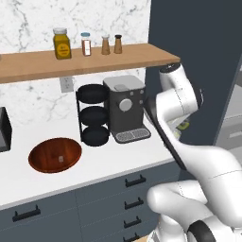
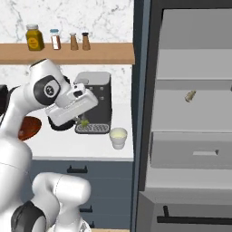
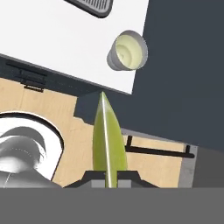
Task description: Grab a lemon wedge from the fridge and one ice cube from the ice bowl, and put them in the glass of lemonade.
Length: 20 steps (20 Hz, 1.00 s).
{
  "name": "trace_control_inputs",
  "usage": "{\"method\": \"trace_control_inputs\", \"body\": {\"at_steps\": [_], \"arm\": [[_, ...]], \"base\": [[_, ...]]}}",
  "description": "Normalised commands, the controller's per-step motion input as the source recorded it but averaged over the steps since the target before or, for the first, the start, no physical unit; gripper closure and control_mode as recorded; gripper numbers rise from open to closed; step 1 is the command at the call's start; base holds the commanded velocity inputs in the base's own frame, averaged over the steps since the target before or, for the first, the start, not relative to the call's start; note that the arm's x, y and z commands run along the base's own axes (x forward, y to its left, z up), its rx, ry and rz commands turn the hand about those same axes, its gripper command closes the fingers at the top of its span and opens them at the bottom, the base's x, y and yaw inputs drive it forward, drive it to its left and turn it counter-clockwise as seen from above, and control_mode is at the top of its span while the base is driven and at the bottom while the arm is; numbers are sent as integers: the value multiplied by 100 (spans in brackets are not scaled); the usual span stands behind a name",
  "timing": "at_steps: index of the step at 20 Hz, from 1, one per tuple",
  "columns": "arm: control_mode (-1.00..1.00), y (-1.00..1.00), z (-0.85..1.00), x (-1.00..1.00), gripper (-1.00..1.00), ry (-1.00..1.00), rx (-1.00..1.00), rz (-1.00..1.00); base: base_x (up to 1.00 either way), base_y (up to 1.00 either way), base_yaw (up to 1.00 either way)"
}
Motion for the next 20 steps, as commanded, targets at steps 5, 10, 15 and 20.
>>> {"method": "trace_control_inputs", "body": {"at_steps": [5, 10, 15, 20], "arm": [[-100, -21, -34, 31, 100, 11, -12, 0], [-100, -20, -19, 22, 100, 12, -5, 0], [-100, -33, -21, 3, 100, 5, -3, 0], [-100, -12, -26, 17, 100, 4, -4, 0]], "base": [[0, 0, 0], [0, 0, 0], [0, 0, 0], [0, 0, 0]]}}
